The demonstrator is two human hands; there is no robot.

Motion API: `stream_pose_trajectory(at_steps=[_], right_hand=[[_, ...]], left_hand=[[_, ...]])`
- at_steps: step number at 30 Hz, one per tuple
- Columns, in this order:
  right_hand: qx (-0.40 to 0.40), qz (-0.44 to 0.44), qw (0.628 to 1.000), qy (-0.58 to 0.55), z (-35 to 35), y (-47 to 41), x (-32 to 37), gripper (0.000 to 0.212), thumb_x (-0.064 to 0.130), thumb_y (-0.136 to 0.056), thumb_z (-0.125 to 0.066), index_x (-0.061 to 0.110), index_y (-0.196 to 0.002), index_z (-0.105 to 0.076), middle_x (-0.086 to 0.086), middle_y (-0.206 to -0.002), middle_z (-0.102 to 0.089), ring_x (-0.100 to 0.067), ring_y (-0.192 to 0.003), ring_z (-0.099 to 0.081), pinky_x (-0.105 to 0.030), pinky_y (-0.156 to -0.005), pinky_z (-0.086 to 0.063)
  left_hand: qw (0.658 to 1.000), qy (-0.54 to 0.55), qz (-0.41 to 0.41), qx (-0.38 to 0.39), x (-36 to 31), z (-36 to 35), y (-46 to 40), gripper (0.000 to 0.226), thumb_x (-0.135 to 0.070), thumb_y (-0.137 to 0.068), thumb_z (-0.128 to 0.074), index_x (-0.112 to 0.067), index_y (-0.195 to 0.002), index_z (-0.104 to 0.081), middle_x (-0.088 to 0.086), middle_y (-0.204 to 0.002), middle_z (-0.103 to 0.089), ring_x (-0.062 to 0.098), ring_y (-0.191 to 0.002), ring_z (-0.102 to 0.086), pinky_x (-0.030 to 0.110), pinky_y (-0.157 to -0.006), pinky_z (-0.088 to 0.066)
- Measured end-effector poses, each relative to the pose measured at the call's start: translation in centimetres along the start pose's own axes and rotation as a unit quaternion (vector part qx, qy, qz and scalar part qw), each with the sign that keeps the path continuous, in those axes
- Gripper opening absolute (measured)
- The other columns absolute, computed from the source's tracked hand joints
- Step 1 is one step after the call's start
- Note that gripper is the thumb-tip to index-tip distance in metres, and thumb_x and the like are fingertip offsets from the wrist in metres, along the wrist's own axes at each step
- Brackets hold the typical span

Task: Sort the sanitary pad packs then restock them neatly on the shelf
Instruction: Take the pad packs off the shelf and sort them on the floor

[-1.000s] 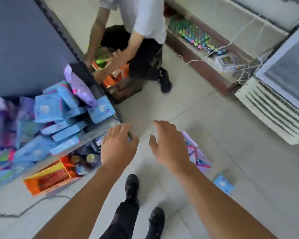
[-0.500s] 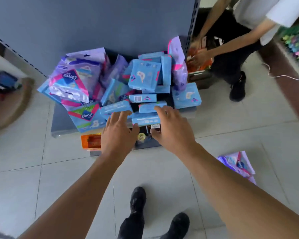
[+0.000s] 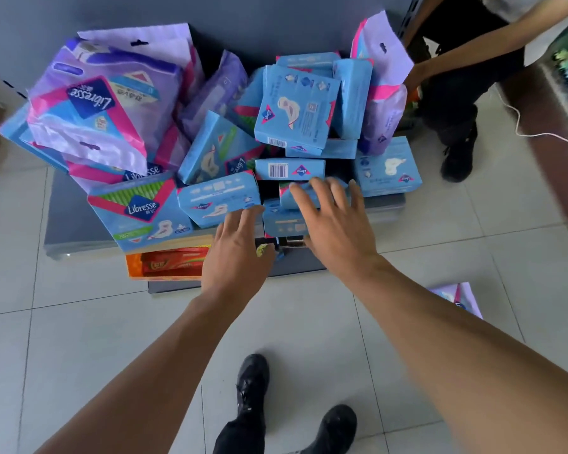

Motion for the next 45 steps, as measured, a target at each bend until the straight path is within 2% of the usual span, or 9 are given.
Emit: stream_pose_trajectory(at_steps=[10,17,19,22,25,32,36,39,45], right_hand=[[-0.047,0.080,0.981,-0.172,2.9,0.5,-2.0,0.074,0.035,-0.068,-0.065,0.015,-0.136,-0.044,-0.010,-0.124,-0.053,-0.034,-0.113,-0.048,-0.052,-0.095,-0.043],[-0.029,0.012,0.928,-0.370,4.2,1.6,-4.8,0.073,0.031,-0.076,-0.072,0.014,-0.140,-0.042,-0.001,-0.131,-0.050,-0.020,-0.120,-0.045,-0.029,-0.103,-0.039],[-0.029,-0.089,0.877,-0.472,3.9,2.1,-5.9,0.080,0.033,-0.076,-0.077,0.017,-0.144,-0.036,0.007,-0.133,-0.046,-0.011,-0.126,-0.044,-0.024,-0.106,-0.036],[-0.002,-0.230,0.736,-0.637,3.4,3.0,-6.4,0.080,0.028,-0.084,-0.075,0.020,-0.147,-0.026,0.027,-0.120,-0.054,0.009,-0.117,-0.051,-0.019,-0.104,-0.040],[0.002,-0.267,0.691,-0.672,2.7,4.4,-6.9,0.064,0.029,-0.091,-0.066,0.023,-0.144,-0.030,0.044,-0.101,-0.058,0.017,-0.103,-0.056,-0.011,-0.091,-0.043],[-0.034,-0.333,0.600,-0.726,1.8,10.1,-10.1,0.027,0.026,-0.094,-0.063,0.018,-0.118,-0.055,0.006,-0.105,-0.071,-0.009,-0.097,-0.069,-0.025,-0.078,-0.054],[-0.029,-0.389,0.538,-0.748,0.5,15.4,-13.1,0.026,0.029,-0.090,-0.060,0.018,-0.114,-0.059,-0.003,-0.105,-0.073,-0.019,-0.096,-0.071,-0.040,-0.082,-0.056],[-0.034,-0.435,0.469,-0.768,-0.1,20.9,-15.7,0.045,0.025,-0.078,-0.056,0.013,-0.122,-0.053,-0.006,-0.106,-0.071,-0.017,-0.091,-0.072,-0.031,-0.069,-0.057],[-0.120,-0.554,0.412,-0.713,-0.5,35.9,-21.8,0.016,0.010,-0.095,-0.052,0.018,-0.104,-0.062,0.003,-0.089,-0.073,-0.010,-0.073,-0.071,-0.019,-0.057,-0.050]], left_hand=[[0.981,0.128,-0.136,0.047,-1.8,0.5,-2.4,0.088,-0.035,-0.070,-0.082,-0.020,-0.144,-0.038,-0.002,-0.140,-0.044,0.016,-0.131,-0.040,0.033,-0.107,-0.038],[0.964,0.220,-0.098,0.111,-4.2,0.8,-3.4,0.073,-0.033,-0.069,-0.086,-0.027,-0.125,-0.040,-0.016,-0.104,-0.060,0.000,-0.094,-0.055,0.007,-0.078,-0.041],[0.945,0.296,-0.055,0.127,-4.4,0.7,-3.4,0.067,-0.035,-0.069,-0.085,-0.025,-0.120,-0.043,-0.010,-0.101,-0.068,0.005,-0.094,-0.064,0.018,-0.085,-0.050],[0.898,0.407,-0.016,0.164,-5.8,0.1,-2.8,0.060,-0.028,-0.074,-0.078,-0.009,-0.125,-0.051,0.003,-0.106,-0.073,0.016,-0.099,-0.070,0.034,-0.086,-0.056],[0.855,0.481,0.017,0.191,-7.7,-1.1,-1.7,0.050,-0.007,-0.083,-0.073,-0.001,-0.126,-0.049,0.010,-0.106,-0.072,0.023,-0.098,-0.070,0.030,-0.078,-0.056],[0.785,0.553,0.096,0.260,-11.9,-5.8,0.7,0.050,-0.014,-0.079,-0.064,-0.014,-0.125,-0.046,0.018,-0.112,-0.068,0.035,-0.099,-0.068,0.049,-0.080,-0.057],[0.791,0.528,0.151,0.269,-14.9,-9.9,3.3,0.020,-0.012,-0.092,-0.050,-0.019,-0.110,-0.050,0.011,-0.098,-0.070,0.025,-0.082,-0.071,0.043,-0.075,-0.057],[0.815,0.485,0.142,0.283,-18.2,-13.4,5.9,0.027,-0.014,-0.095,-0.050,-0.021,-0.121,-0.047,0.006,-0.100,-0.070,0.022,-0.082,-0.072,0.038,-0.067,-0.057],[0.836,0.384,0.081,0.385,-28.0,-21.6,13.4,0.028,-0.019,-0.098,-0.055,-0.016,-0.125,-0.052,0.006,-0.108,-0.072,0.026,-0.091,-0.072,0.041,-0.079,-0.058]])
Point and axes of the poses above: each hand's wrist, its own y-axis away from the middle knuckle, its own z-axis out of the back of the hand, x = y × z, the point moved 5 cm from there along -y, towards the middle knuckle
